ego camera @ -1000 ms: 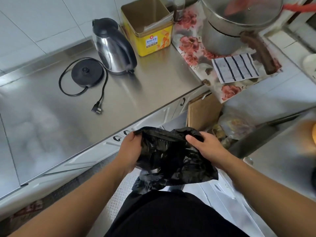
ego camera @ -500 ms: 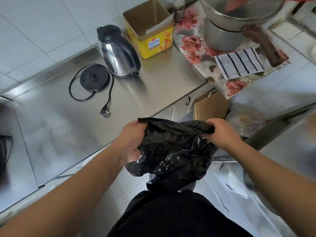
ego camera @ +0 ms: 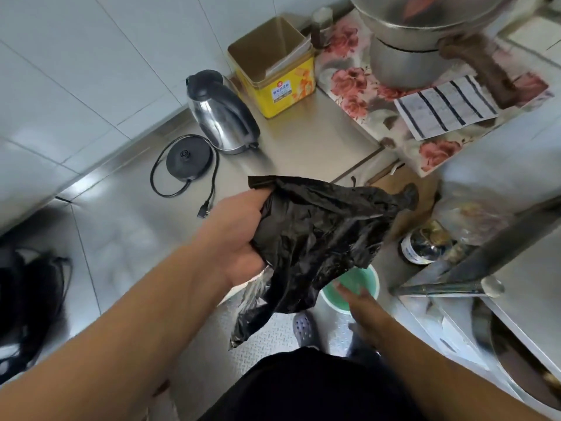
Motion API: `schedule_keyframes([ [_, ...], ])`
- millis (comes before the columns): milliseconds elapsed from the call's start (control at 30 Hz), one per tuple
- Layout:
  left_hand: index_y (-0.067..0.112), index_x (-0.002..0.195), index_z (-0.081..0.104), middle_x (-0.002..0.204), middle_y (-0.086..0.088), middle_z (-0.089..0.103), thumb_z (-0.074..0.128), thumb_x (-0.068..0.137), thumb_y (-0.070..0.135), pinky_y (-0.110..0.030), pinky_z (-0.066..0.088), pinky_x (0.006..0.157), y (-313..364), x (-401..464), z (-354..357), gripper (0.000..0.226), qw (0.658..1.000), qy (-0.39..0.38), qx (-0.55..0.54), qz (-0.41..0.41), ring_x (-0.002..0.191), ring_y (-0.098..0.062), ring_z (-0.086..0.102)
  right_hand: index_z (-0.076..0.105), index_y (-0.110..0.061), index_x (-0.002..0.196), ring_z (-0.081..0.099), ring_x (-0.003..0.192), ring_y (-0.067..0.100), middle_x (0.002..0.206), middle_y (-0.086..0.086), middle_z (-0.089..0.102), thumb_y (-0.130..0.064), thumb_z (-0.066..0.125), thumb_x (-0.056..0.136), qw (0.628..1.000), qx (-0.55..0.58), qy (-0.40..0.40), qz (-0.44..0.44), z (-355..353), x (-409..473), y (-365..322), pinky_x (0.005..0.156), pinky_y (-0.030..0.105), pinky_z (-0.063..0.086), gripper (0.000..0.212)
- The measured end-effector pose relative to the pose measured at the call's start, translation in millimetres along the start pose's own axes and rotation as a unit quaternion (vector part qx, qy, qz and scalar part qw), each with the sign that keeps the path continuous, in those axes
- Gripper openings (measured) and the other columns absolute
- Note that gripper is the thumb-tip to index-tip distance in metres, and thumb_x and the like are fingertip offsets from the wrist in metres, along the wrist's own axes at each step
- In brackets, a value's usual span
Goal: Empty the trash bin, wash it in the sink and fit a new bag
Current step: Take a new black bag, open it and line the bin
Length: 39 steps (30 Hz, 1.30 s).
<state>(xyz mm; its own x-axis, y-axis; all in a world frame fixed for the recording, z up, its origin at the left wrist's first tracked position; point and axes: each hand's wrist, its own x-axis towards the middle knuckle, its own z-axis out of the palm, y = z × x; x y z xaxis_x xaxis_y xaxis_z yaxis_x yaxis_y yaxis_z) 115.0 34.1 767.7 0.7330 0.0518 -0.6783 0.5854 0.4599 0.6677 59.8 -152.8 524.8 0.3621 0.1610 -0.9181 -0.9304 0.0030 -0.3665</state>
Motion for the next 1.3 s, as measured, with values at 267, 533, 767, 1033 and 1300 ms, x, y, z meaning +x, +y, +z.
schedule_keyframes([
  [267, -0.003, 0.085, 0.078, 0.098, -0.018, 0.077, 0.052, 0.089, 0.008, -0.044, 0.063, 0.063, 51, -30, -12, 0.029, 0.993, 0.045, -0.105, 0.034, 0.087, -0.028, 0.076, 0.030, -0.021, 0.154, 0.052, 0.131, 0.027, 0.136, 0.010, 0.056, 0.005, 0.057, 0.084, 0.995, 0.002, -0.026, -0.095, 0, 49, -53, 0.107, 0.025, 0.039, 0.080],
  [533, -0.001, 0.126, 0.063, 0.123, -0.019, 0.069, 0.049, 0.087, 0.003, -0.052, 0.059, 0.080, 66, -26, -46, 0.041, 0.984, 0.094, -0.146, 0.045, 0.108, -0.031, 0.070, 0.069, -0.003, 0.102, 0.075, 0.078, 0.025, 0.094, 0.012, 0.077, -0.011, 0.063, 0.095, 0.996, 0.049, -0.009, -0.070, -18, 36, -51, 0.083, 0.042, 0.057, 0.012],
  [767, -0.003, 0.110, 0.067, 0.104, -0.017, 0.075, 0.044, 0.102, 0.013, -0.045, 0.062, 0.079, 49, -3, -60, 0.029, 0.980, 0.117, -0.157, 0.026, 0.095, -0.028, 0.074, 0.069, 0.001, 0.086, 0.073, 0.073, 0.028, 0.081, 0.018, 0.074, -0.017, 0.065, 0.095, 0.987, -0.135, 0.071, -0.043, -88, 23, -21, 0.073, 0.039, 0.058, 0.020],
  [1033, 0.001, 0.128, 0.060, 0.117, -0.019, 0.067, 0.040, 0.104, 0.018, -0.045, 0.054, 0.096, 1, 27, -39, 0.036, 0.987, 0.098, -0.121, -0.026, 0.107, -0.032, 0.067, 0.058, -0.008, 0.128, 0.061, 0.107, 0.024, 0.124, 0.008, 0.063, -0.045, 0.072, 0.085, 0.886, -0.350, 0.202, -0.228, -80, -32, -52, 0.086, 0.032, 0.044, 0.059],
  [1300, -0.001, 0.111, 0.068, 0.107, -0.021, 0.061, 0.061, 0.088, 0.010, -0.039, 0.049, 0.085, -42, 36, 3, 0.027, 0.982, 0.099, -0.142, -0.082, 0.092, -0.029, 0.057, 0.054, -0.046, 0.099, 0.063, 0.088, -0.010, 0.100, -0.028, 0.062, -0.076, 0.071, 0.058, 0.857, -0.365, 0.010, -0.364, 45, -140, -74, 0.073, 0.017, 0.054, 0.053],
])
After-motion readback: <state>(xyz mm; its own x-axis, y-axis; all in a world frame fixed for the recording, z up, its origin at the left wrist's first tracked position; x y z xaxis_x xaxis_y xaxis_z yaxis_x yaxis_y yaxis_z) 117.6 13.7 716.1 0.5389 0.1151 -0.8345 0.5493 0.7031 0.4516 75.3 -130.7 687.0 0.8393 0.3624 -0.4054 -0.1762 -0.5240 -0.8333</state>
